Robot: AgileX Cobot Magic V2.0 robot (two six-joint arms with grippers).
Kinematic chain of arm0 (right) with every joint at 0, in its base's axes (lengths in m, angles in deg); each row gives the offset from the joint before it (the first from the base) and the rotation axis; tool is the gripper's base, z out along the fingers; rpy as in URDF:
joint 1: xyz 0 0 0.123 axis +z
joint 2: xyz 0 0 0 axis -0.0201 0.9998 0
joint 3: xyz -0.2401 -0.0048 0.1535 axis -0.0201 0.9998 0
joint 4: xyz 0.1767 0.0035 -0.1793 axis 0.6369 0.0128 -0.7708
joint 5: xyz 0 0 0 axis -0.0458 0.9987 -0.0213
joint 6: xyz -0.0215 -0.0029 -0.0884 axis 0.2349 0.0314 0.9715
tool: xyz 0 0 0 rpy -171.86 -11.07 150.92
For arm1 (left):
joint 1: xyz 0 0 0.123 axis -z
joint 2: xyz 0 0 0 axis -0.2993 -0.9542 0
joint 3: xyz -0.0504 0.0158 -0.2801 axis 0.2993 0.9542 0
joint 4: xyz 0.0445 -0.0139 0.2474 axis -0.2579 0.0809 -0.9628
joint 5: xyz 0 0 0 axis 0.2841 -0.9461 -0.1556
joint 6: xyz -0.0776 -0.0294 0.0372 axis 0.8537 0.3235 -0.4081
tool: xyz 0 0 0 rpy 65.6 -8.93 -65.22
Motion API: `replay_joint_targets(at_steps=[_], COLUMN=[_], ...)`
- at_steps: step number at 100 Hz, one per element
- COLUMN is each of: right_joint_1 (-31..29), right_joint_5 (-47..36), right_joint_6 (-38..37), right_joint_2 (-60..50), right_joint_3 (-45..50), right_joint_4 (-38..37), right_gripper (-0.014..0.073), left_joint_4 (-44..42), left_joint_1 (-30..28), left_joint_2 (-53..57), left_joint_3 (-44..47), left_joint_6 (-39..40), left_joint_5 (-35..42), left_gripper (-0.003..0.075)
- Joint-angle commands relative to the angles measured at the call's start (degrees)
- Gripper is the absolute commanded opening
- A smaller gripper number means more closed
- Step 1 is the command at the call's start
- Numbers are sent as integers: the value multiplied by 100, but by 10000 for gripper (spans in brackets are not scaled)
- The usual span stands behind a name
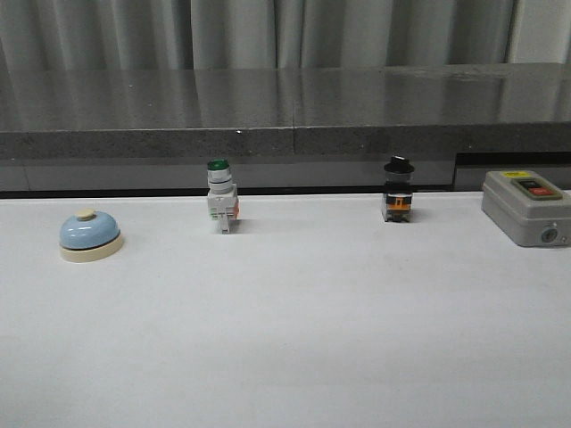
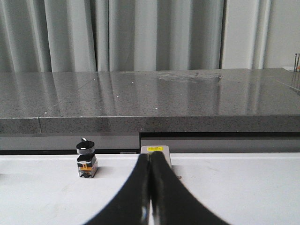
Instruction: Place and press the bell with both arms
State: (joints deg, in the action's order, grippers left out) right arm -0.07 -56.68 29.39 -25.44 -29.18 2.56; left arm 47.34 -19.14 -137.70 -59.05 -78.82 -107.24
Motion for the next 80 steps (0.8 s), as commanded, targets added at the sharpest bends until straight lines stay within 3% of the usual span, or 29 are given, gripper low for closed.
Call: replay_joint_targets(at_steps=[1, 9, 49, 80], right_joint_1=[-30, -30, -30, -30], right_joint_5=[-477, -477, -477, -477], right_joint_6=[14, 14, 14, 14], right_joint_2=[-104, -104, -104, -104], right_joint_3=[-78, -78, -78, -78], right_joint_4=[-64, -64, -64, -64], right_gripper=[-60, -60, -60, -60], left_joint_4=[337, 421, 431, 431], left_joint_1=[-4, -4, 818, 1030], left_joint_2=[-361, -742, -2791, -4421], left_joint_3=[-406, -634, -1976, -3120], left_joint_6=[-35, -35, -156, -156], left_joint_5=[326, 230, -58, -749], left_gripper=[546, 607, 606, 606])
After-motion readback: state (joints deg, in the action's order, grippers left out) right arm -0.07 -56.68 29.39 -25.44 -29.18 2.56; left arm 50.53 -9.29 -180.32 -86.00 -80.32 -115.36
